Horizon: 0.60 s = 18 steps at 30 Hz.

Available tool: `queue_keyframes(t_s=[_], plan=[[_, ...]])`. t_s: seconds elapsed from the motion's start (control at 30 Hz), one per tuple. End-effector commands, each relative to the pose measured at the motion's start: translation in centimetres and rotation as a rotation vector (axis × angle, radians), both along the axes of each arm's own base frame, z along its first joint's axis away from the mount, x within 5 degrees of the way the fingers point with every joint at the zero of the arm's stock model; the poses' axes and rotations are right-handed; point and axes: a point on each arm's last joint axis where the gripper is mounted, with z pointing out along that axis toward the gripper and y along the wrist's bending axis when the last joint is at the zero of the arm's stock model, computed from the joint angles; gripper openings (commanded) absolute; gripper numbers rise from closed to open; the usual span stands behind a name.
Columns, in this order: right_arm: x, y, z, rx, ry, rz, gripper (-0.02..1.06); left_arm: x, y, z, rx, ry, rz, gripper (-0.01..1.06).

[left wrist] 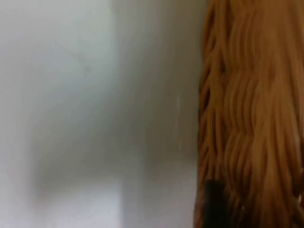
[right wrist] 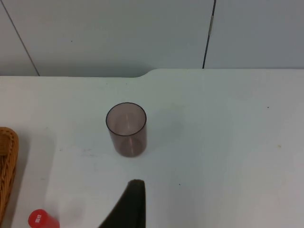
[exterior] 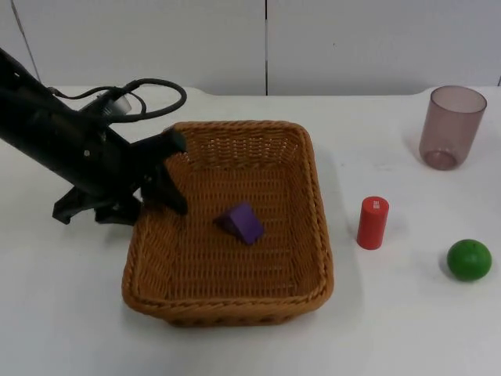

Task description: Pick up the basket with the left hand and place the triangular block into the basket with the right hand.

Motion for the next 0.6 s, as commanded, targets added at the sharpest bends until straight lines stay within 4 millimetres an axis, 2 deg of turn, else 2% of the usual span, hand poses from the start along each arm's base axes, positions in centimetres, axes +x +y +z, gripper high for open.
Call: queue_keyframes(t_s=[0.0,0.1,0.13,0.23,0.47,0.57], plan=[[-0.2,-0.1,0.0,-0.014,-0.002,0.003,0.93,0.1,-0.1,0.4,-0.025,0.001,0.011,0.65],[-0.2,-0.1,-0.1,-0.016,0.000,0.004,0.93,0.1,-0.2,0.4,-0.031,0.001,0.018,0.86],[-0.2,-0.1,-0.1,-0.016,0.000,0.004,0.93,0.1,-0.2,0.4,-0.031,0.001,0.018,0.86],[-0.2,-0.1,-0.1,-0.019,0.003,0.006,0.93,0.1,-0.2,0.8,-0.032,-0.009,0.017,0.94],[-0.2,-0.1,-0.1,-0.032,0.007,0.014,0.93,0.1,0.0,2.1,0.003,-0.056,-0.020,0.95],[-0.2,-0.1,-0.1,-0.038,0.009,0.018,0.93,-0.1,0.2,3.2,0.035,-0.089,-0.059,0.95]])
